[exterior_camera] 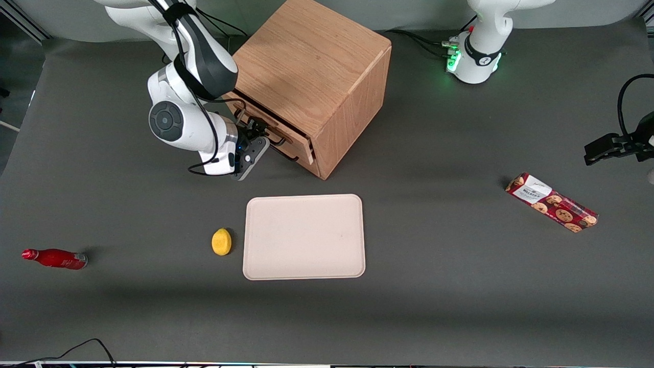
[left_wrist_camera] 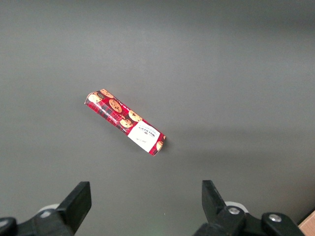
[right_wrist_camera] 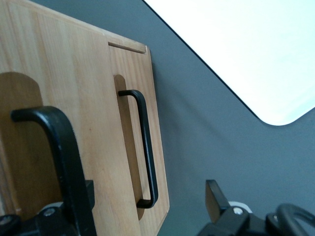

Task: Open upper drawer
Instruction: 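Pull the handle outward with the right gripper, sliding the drawer open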

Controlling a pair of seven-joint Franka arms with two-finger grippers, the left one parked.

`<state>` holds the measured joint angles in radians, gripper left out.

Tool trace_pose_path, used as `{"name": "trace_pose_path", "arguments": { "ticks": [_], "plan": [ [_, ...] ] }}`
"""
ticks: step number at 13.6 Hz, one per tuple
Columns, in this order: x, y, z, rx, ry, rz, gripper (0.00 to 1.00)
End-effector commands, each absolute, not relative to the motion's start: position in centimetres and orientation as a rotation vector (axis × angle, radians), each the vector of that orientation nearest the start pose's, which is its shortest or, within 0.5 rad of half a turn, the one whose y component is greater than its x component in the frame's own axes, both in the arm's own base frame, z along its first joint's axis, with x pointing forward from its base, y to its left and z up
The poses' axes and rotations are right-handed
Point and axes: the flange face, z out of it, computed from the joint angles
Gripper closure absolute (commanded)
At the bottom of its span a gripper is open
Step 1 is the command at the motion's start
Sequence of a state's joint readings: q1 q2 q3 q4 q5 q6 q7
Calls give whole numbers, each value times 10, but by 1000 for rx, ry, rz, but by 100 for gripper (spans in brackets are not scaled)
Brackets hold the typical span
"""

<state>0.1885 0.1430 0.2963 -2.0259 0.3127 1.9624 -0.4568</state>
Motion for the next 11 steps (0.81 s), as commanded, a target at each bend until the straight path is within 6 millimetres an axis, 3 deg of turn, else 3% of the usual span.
{"name": "trace_pose_path", "arguments": {
  "ticks": [1,11],
  "plan": [
    [499,268,371,-2569,-1078,258,0],
    [536,244,374,-2611,-1041,211,0]
  ]
}}
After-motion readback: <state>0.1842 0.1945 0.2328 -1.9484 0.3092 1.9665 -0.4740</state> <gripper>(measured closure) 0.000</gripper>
